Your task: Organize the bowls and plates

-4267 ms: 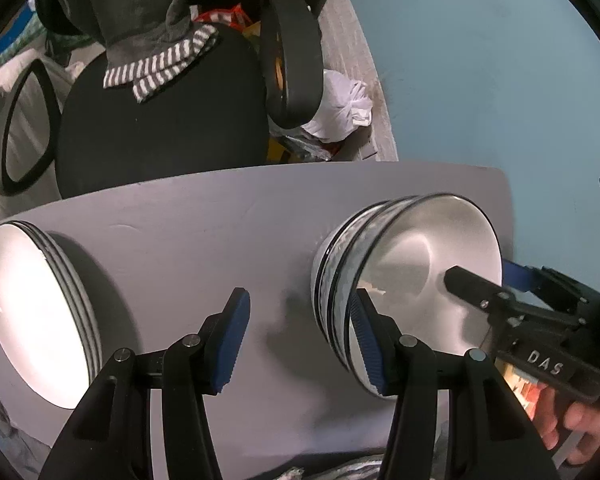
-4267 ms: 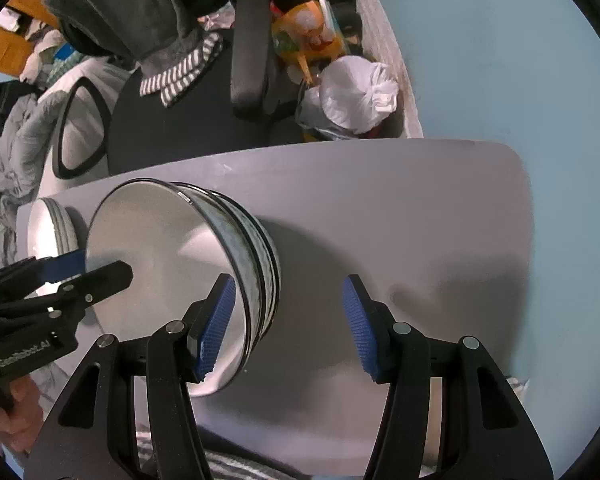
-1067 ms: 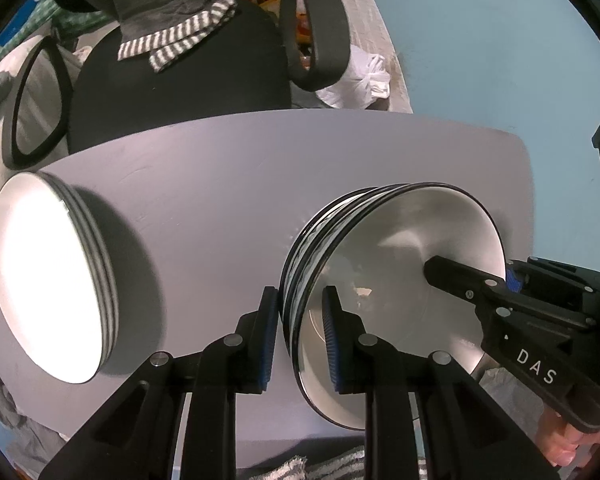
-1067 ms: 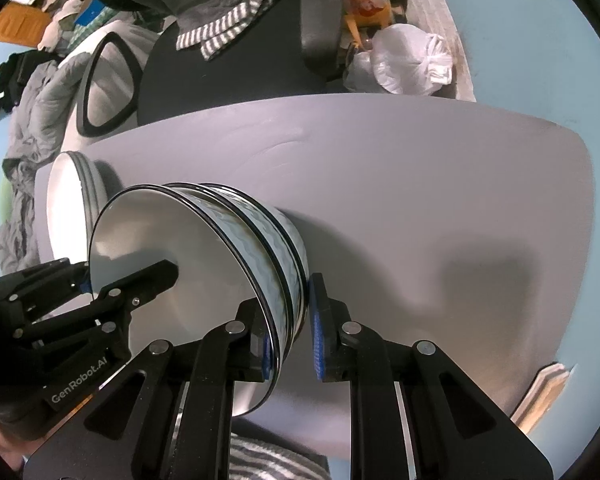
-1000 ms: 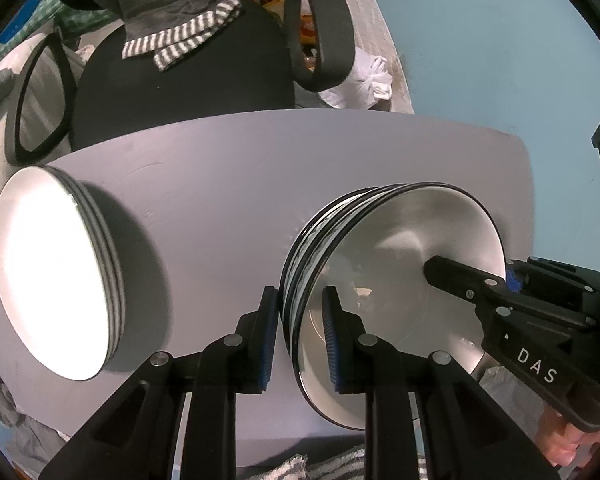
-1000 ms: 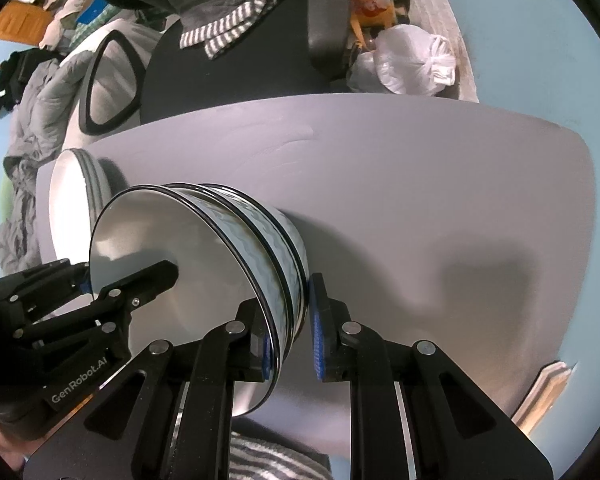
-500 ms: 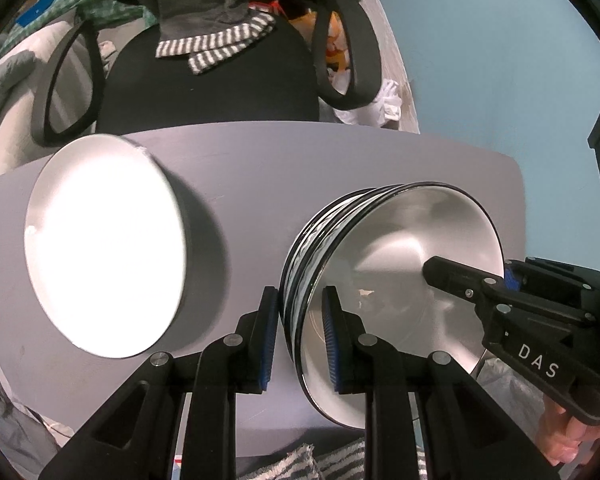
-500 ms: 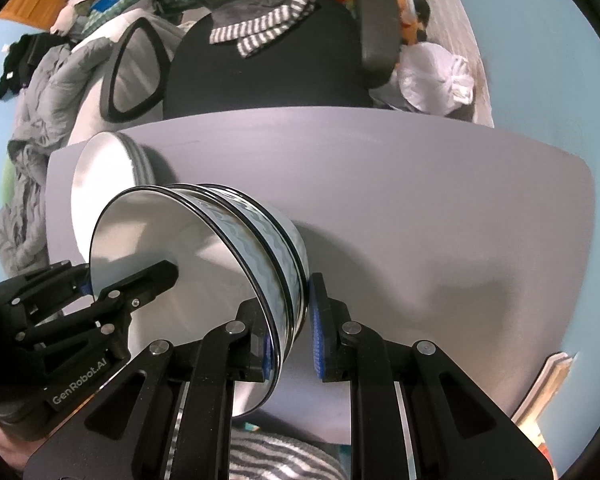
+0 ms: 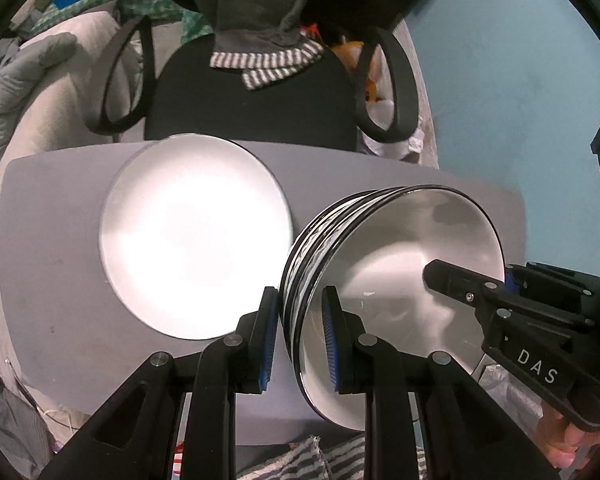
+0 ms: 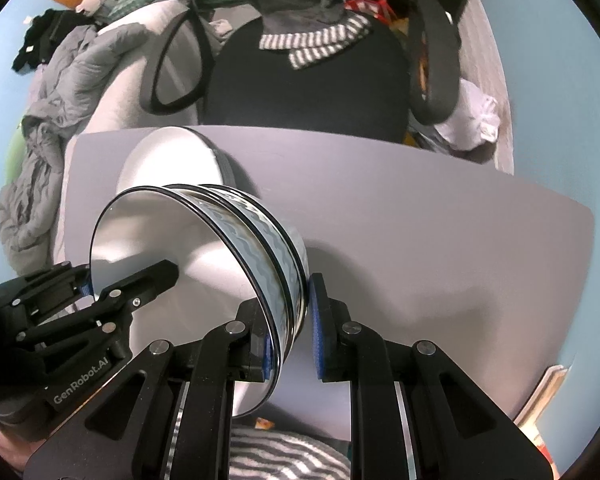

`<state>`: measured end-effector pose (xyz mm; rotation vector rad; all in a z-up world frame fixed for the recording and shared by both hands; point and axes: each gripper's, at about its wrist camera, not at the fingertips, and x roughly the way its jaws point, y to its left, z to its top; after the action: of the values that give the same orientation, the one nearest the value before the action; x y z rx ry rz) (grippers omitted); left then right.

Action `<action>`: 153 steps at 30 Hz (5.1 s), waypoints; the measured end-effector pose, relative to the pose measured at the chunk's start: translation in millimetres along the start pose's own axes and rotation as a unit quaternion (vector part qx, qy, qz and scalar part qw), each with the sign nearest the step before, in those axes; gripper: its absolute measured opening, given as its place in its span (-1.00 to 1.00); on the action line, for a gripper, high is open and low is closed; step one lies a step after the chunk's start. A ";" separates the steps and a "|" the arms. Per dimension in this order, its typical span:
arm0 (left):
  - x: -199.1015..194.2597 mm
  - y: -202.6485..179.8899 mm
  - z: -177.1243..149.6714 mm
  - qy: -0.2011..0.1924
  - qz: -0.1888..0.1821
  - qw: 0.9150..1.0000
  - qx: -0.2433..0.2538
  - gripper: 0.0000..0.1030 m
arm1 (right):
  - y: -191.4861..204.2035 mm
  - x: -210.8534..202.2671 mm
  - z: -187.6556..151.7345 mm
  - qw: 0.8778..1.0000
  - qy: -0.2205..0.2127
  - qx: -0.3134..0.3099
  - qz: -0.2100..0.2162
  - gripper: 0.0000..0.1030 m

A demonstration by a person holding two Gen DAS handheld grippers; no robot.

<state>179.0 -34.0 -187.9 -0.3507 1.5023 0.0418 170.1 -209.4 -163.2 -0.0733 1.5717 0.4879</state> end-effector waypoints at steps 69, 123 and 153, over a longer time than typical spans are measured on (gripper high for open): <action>2.7 121.1 8.5 -0.036 0.042 0.996 -0.076 -0.26 | 105.2 58.9 50.7 0.996 -0.019 -0.066 -0.052 0.02; -197.1 10.1 -86.1 -0.316 0.016 0.949 0.007 0.56 | 77.5 -164.2 -66.1 0.946 -0.299 -0.039 -0.123 0.10; -203.4 6.1 -105.0 -0.310 0.049 0.950 0.006 0.56 | 82.3 -165.4 -76.1 0.949 -0.291 -0.044 -0.113 0.10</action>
<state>60.2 -16.5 7.0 -0.2219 0.8938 0.2025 83.0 -202.8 16.5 -0.1601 0.9467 0.3560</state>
